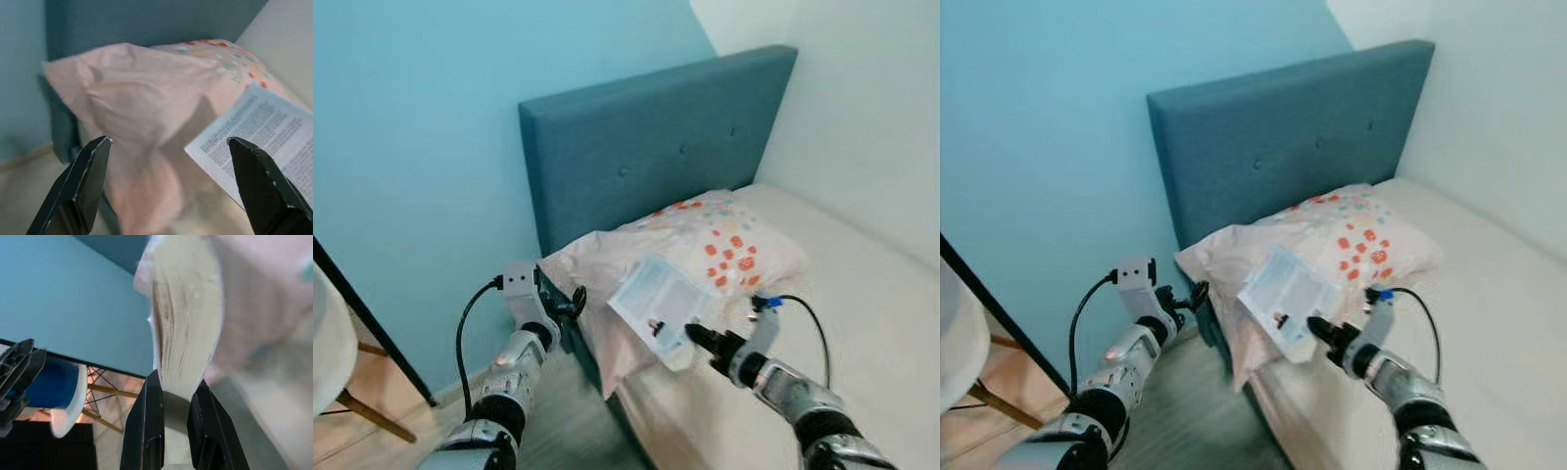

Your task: Clean up the room

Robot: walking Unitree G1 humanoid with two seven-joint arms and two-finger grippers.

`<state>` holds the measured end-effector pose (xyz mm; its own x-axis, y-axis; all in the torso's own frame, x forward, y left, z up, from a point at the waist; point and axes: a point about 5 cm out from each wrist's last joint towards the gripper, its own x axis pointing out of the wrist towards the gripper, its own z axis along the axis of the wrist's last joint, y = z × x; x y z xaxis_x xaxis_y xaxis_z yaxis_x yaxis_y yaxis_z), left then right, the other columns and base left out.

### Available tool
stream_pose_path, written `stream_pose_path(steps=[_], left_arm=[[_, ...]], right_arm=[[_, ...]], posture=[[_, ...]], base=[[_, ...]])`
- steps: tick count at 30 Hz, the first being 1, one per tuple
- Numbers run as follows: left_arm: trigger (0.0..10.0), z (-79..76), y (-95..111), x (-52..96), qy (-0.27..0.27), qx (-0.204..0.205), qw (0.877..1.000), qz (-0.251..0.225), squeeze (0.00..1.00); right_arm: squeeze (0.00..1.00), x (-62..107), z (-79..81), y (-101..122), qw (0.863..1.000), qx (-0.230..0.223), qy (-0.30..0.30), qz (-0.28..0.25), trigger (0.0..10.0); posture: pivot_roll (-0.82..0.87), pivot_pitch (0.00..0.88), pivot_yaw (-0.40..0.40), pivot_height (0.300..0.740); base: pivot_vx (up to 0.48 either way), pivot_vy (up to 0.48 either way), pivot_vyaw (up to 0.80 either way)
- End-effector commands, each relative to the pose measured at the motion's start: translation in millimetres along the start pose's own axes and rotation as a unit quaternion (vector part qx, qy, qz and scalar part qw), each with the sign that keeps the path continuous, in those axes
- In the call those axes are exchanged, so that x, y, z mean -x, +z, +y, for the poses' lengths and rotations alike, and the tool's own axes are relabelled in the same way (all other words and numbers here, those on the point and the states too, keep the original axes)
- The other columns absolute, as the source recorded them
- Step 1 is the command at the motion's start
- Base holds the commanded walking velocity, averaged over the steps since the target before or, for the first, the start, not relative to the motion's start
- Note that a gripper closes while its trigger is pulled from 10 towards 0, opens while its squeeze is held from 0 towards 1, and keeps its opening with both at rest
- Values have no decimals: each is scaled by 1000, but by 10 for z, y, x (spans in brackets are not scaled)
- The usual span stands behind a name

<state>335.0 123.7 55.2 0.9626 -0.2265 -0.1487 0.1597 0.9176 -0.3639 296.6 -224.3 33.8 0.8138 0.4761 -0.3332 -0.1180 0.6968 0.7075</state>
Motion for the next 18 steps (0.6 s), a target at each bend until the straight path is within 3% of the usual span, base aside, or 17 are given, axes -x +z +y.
stream_pose_path(steps=[1, 6, 10, 13, 16, 18], left_arm=[[10000, 35, -64, 26, 8, -1, 1000, 18, 0], [10000, 32, -68, 24, 8, -2, 1000, 21, 0], [10000, 31, -65, 21, 10, -3, 1000, 20, 0], [10000, 55, -43, 21, 18, -6, 1000, 15, 0], [10000, 64, -35, 23, 19, -8, 1000, 13, 0], [10000, 167, 2, 49, 33, -15, 999, 7, 0]], right_arm=[[0, 3, 93, 87, 999, -24, 43, -16, 10000], [0, 177, 209, 36, 991, -69, 109, 41, 10000], [0, 237, 196, -67, 988, -80, 112, 71, 10000], [0, 303, 28, -201, 992, -75, 51, 85, 10000], [0, 318, -4, -212, 993, -71, 38, 82, 10000], [0, 352, -146, -177, 997, -56, -23, 40, 10000]], posture=[[-23, 0, -21, 740], [-34, 0, -18, 740], [-40, 0, -23, 740], [-41, 0, -24, 730], [-42, 0, -23, 725], [-43, 0, -21, 711]], base=[[0, 0, 0], [0, 0, 0], [0, 0, 0], [0, 0, 0], [0, 0, 0], [0, 0, 0]])
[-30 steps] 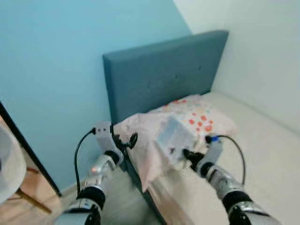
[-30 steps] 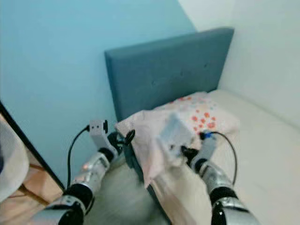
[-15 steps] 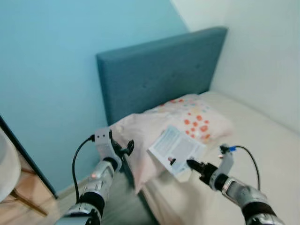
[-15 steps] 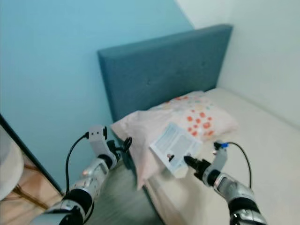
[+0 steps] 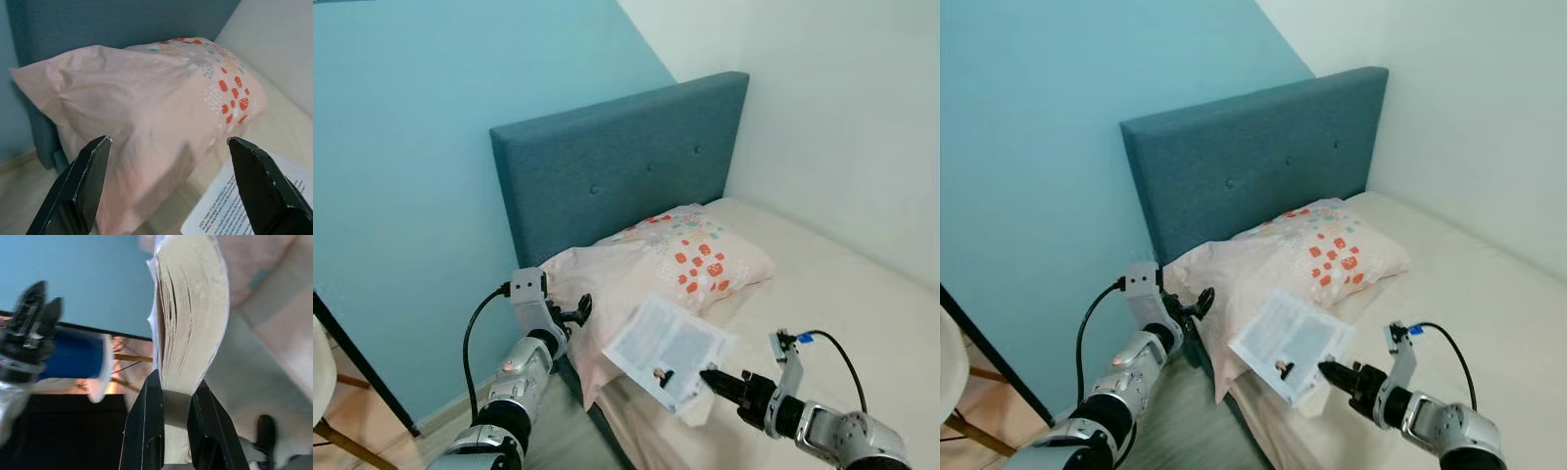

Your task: Clean up the room

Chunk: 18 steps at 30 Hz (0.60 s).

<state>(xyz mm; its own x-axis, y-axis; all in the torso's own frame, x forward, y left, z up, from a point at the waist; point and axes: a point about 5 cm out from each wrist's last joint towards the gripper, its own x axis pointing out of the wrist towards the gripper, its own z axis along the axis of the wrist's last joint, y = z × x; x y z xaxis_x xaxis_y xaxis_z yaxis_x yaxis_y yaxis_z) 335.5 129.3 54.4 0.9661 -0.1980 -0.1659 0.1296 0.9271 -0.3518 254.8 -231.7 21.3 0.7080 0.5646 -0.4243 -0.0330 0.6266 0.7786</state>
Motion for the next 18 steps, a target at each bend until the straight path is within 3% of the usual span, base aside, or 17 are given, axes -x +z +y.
stream_pose_path(steps=[1, 4, 5, 8, 11, 15, 18], left_arm=[[10000, 113, -11, 38, 17, -11, 1000, 4, 0], [10000, 157, 5, 48, 23, -16, 1000, 2, 0], [10000, 272, 19, 88, 35, -34, 999, 5, 0], [10000, 396, 0, 145, 51, -41, 998, 13, 0], [10000, 436, -20, 170, 58, -42, 997, 17, 0], [10000, 631, -207, 343, 97, -41, 993, 50, 0], [10000, 670, -267, 394, 105, -37, 992, 59, 0]], right_arm=[[0, 36, -43, 101, 999, 8, -20, -45, 10000], [0, 57, -75, 121, 998, 6, -36, -60, 10000], [0, 41, -82, 133, 997, 5, -43, -68, 10000], [0, 15, -86, 133, 996, 3, -42, -78, 10000], [0, 3, -85, 130, 996, 0, -40, -83, 10000], [0, -83, -28, 103, 994, -12, -9, -105, 10000], [0, -101, -28, 95, 994, -17, -7, -111, 10000]], posture=[[-43, 0, -21, 711], [-43, 0, -21, 701], [-34, 0, -19, 691], [-28, 0, -22, 676], [-28, 0, -22, 666], [-23, 0, -26, 642], [-18, 0, -28, 632]], base=[[0, 0, 0], [0, 0, 0], [0, 0, 0], [0, 0, 0], [0, 0, 0], [0, 0, 0], [0, 0, 0]])
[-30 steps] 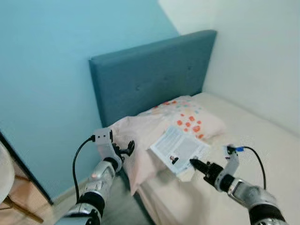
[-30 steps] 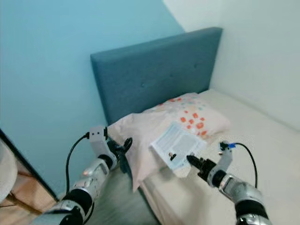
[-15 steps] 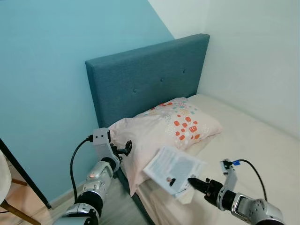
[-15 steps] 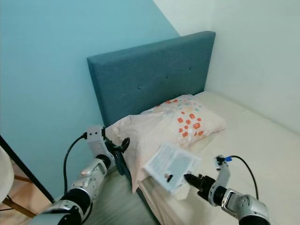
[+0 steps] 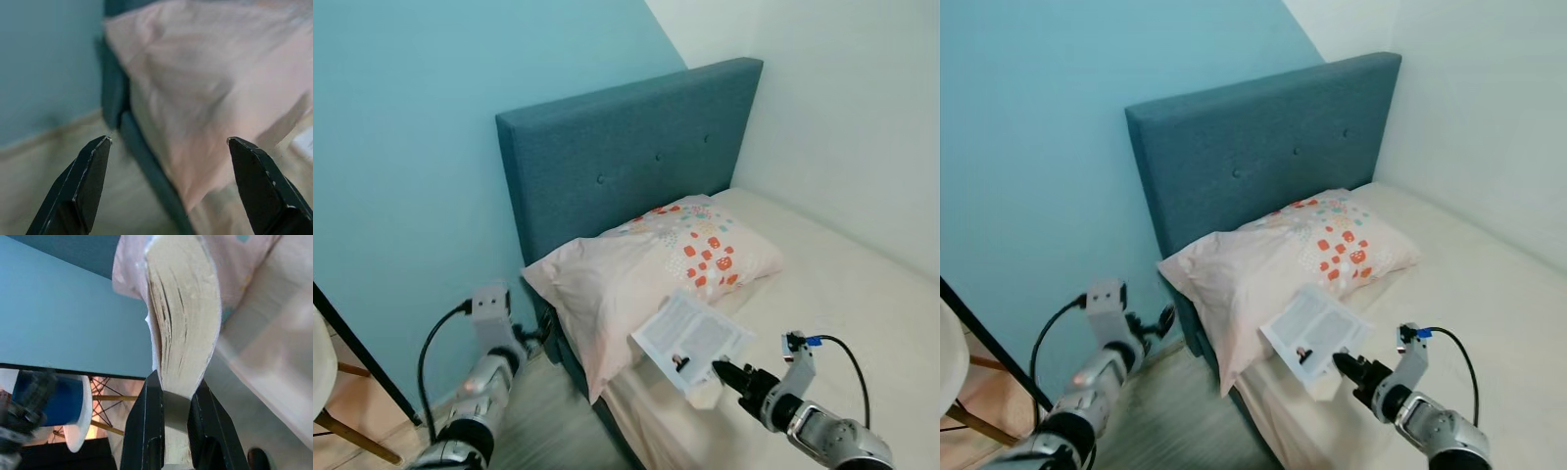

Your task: Clean up the room

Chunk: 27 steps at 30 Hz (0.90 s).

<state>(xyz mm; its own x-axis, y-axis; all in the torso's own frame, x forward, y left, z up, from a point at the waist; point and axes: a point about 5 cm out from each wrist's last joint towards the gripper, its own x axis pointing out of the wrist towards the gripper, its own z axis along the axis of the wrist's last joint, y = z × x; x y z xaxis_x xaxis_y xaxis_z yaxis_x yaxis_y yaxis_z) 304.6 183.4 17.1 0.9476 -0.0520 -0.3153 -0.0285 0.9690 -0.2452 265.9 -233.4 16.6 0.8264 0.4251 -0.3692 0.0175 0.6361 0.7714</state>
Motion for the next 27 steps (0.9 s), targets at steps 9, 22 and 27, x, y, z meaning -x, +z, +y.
stream_pose_path(steps=[9, 22, 27], left_arm=[[10000, 138, -150, 96, 22, -2, 999, 25, 0], [10000, 87, -145, 78, 8, -13, 1000, 27, 0], [10000, 92, -141, 79, 6, -15, 1000, 27, 0]], right_arm=[[0, -19, -68, -13, 1000, -16, -17, -12, 10000], [0, 102, -248, 34, 997, -18, -64, -26, 10000], [0, 149, -316, 133, 993, -14, -106, -41, 10000]], posture=[[-7, 0, -33, 592], [-5, 0, -11, 533], [2, 0, -6, 528]], base=[[0, 0, 0], [0, 0, 0], [0, 0, 0]])
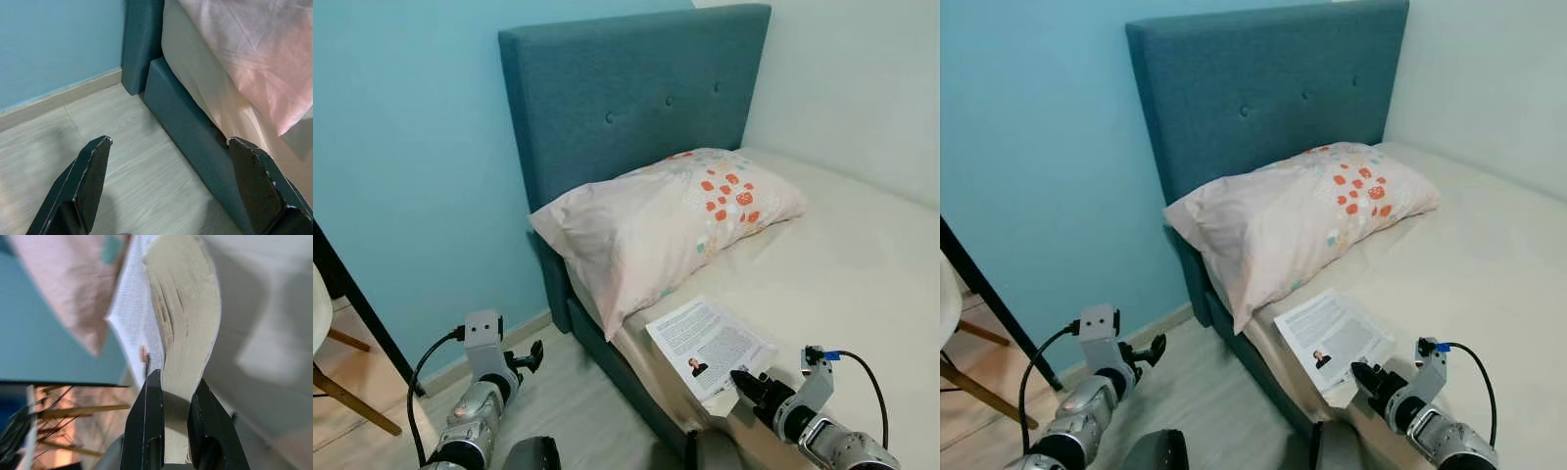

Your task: Clean up the room

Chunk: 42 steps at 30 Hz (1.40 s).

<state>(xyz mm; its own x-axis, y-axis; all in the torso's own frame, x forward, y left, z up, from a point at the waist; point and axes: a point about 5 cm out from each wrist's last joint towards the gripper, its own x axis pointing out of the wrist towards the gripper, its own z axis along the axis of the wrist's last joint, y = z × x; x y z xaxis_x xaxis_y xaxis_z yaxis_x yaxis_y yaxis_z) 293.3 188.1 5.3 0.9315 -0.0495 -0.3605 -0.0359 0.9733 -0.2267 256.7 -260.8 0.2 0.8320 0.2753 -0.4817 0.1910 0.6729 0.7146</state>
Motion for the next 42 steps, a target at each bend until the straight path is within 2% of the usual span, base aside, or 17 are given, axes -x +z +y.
stream_pose_path(steps=[1, 5, 10, 11, 12, 20, 23, 25, 29, 32, 36, 37, 39, 41, 42], left_arm=[[10000, 19, -5, 5, -1, -9, 1000, 4, 0], [10000, 8, -10, 6, -5, -13, 1000, 6, 0], [10000, 6, -21, 10, -7, -15, 1000, 7, 0], [10000, 9, -27, 15, -8, -17, 1000, 8, 0], [10000, 14, -30, 19, -8, -18, 1000, 8, 0], [10000, 35, -38, 32, -9, -23, 1000, 10, 0], [10000, 67, -61, 59, -16, -38, 999, 15, 0], [10000, 67, -61, 59, -16, -38, 999, 15, 0], [10000, 129, -56, 89, -20, -52, 998, 16, 0], [10000, 163, -44, 101, -20, -57, 998, 15, 0], [10000, 244, -8, 132, -18, -62, 998, 10, 0], [10000, 290, 15, 156, -20, -69, 997, 8, 0], [10000, 299, 17, 162, -21, -71, 997, 8, 0], [10000, 346, 23, 198, -23, -76, 997, 8, 0], [10000, 346, 23, 198, -23, -76, 997, 8, 0]], right_arm=[[0, 23, -39, 142, 999, 10, -35, -24, 10000], [0, 44, -54, 337, 994, 66, -84, -29, 10000], [0, 47, -42, 427, 989, 106, -103, -27, 10000], [0, 44, -12, 502, 985, 135, -109, -25, 10000], [0, 41, 2, 525, 983, 144, -109, -23, 10000], [0, 19, 30, 534, 981, 160, -107, -11, 10000], [0, -72, 124, 400, 983, 171, -56, 23, 10000], [0, -72, 124, 400, 983, 171, -56, 23, 10000], [0, -114, 206, 340, 986, 163, 5, 28, 10000], [0, -96, 205, 356, 987, 157, 19, 25, 10000], [0, 6, 99, 414, 985, 170, 7, 32, 10000], [0, 100, -7, 497, 982, 182, -29, 25, 10000], [0, 117, -25, 513, 982, 184, -36, 23, 10000], [0, 213, -95, 663, 976, 202, -75, 0, 10000], [0, 213, -95, 663, 976, 202, -75, 0, 10000]], posture=[[4, 0, -5, 528], [8, 0, -3, 528], [15, 0, 0, 528], [20, 0, 1, 528], [22, 0, 3, 528], [37, 0, 10, 528], [61, 0, 31, 528], [61, 0, 31, 528], [91, 0, 55, 528], [99, 0, 64, 528], [116, 0, 82, 528], [123, 0, 95, 528], [123, 0, 95, 528], [133, 2, 116, 528], [133, 2, 116, 528]], base=[[0, 0, 0], [0, 0, 0], [0, 0, 0], [0, 0, 0], [0, 0, 0], [0, 0, 0], [0, 0, 0], [0, 0, 0], [0, 0, 0], [0, 0, 0], [0, 0, 0], [0, 0, 0], [0, 0, 0], [0, 0, 0], [0, 0, 0]])
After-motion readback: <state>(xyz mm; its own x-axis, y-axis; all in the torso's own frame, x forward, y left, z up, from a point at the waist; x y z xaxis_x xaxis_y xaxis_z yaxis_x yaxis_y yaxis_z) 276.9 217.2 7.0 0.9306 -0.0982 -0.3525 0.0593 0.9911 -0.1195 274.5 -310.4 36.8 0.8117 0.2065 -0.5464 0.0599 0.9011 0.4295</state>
